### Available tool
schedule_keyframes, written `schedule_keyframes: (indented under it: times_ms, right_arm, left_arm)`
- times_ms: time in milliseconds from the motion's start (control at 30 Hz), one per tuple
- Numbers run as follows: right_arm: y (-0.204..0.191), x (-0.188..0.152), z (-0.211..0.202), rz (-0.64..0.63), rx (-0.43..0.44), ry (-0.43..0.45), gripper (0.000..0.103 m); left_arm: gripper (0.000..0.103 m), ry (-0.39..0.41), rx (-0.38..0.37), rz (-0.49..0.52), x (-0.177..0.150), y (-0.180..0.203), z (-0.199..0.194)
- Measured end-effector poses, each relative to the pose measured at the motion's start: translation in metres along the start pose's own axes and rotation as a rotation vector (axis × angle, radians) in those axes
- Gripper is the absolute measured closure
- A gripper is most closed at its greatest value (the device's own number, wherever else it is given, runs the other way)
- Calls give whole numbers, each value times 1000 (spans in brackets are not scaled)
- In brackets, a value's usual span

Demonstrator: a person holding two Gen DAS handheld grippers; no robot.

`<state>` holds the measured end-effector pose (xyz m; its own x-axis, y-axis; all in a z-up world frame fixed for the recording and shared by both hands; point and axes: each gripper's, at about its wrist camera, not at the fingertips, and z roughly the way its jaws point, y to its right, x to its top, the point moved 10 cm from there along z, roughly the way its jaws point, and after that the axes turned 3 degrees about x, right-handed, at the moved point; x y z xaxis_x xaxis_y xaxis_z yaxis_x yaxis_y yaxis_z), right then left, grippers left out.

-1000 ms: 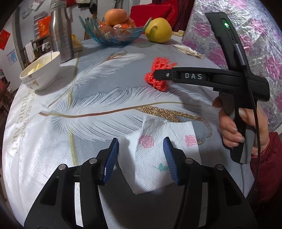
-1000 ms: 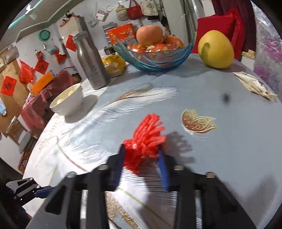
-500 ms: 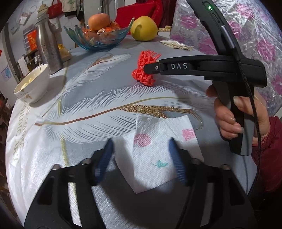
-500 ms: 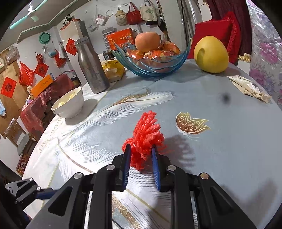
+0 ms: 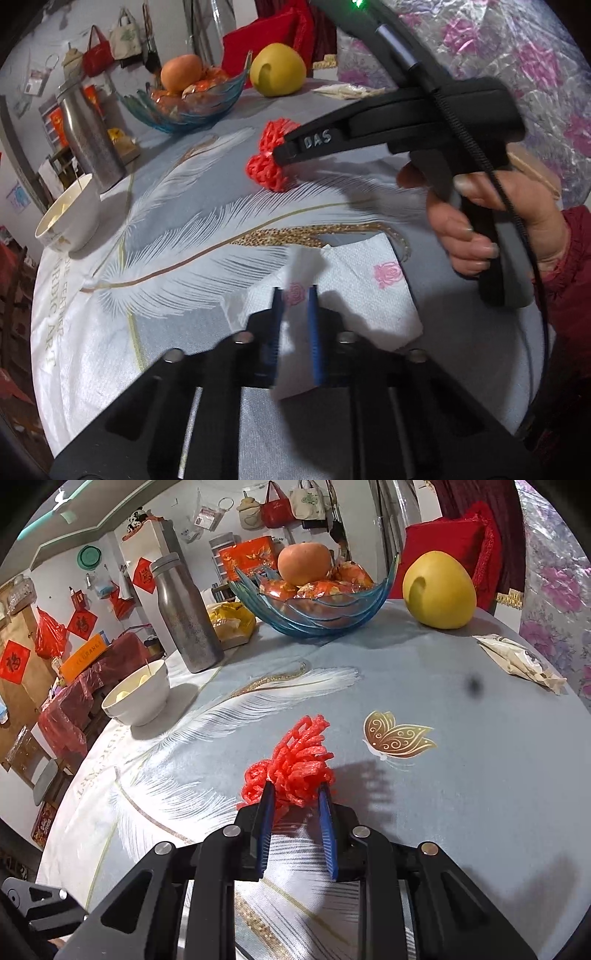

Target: Collect trash

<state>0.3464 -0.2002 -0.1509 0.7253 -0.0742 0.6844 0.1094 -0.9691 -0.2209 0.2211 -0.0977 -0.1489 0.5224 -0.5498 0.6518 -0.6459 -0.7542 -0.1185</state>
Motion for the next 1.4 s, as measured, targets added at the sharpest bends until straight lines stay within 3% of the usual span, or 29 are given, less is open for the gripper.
schedule_keyframes:
  times_ms: [100, 200, 267, 333, 433, 500, 567, 633, 700, 767, 867, 967, 1067, 1300, 1333, 1400]
  right_arm:
    - [2, 1, -1, 18, 12, 6, 78]
    - [2, 4, -2, 42, 36, 11, 61]
    - [0, 8, -3, 58, 53, 23, 46]
    - [-1, 11, 0, 59, 55, 24, 43]
    - [-1, 7, 10, 52, 32, -10, 44]
    - [-3, 4, 15, 54, 49, -30, 63]
    - [-4, 4, 14, 51, 50, -22, 73]
    - [-5, 4, 13, 40, 45, -14, 76]
    - [-5, 4, 12, 37, 43, -14, 76]
    - [-4, 4, 11, 38, 42, -14, 76]
    - [-3, 5, 4, 31, 36, 6, 76]
    - [-4, 10, -25, 24, 40, 91, 76]
    - [-2, 4, -67, 46, 61, 176, 76]
    - [19, -47, -142, 51, 42, 227, 75]
    - [22, -54, -148, 54, 41, 225, 75]
    - [29, -69, -163, 52, 32, 222, 75]
  left_arm:
    - [96, 32, -57, -75, 4, -9, -9]
    - [96, 50, -155, -160, 7, -14, -16]
    - [96, 57, -129, -160, 9, -16, -16]
    - [96, 51, -120, -154, 9, -14, -15]
    - [95, 32, -124, -144, 7, -12, -13]
    - [93, 25, -124, -143, 5, -12, -12]
    - [88, 15, -146, -140, 5, -10, -11]
    - [70, -1, -131, -135, 3, -11, -7]
    - [44, -7, -114, -138, 2, -12, -5]
    - [36, -2, -106, -145, 3, -15, -6]
    - [35, -23, -84, -132, 2, -14, -1]
    - [33, -49, -16, -102, 1, -12, 3]
    - [22, -75, -10, -101, -4, -4, 2]
    - [18, -112, 101, -80, -8, 10, 6]
    - [23, -113, 97, -101, -7, 11, 6]
    - [61, -102, 48, -127, -6, 20, 3]
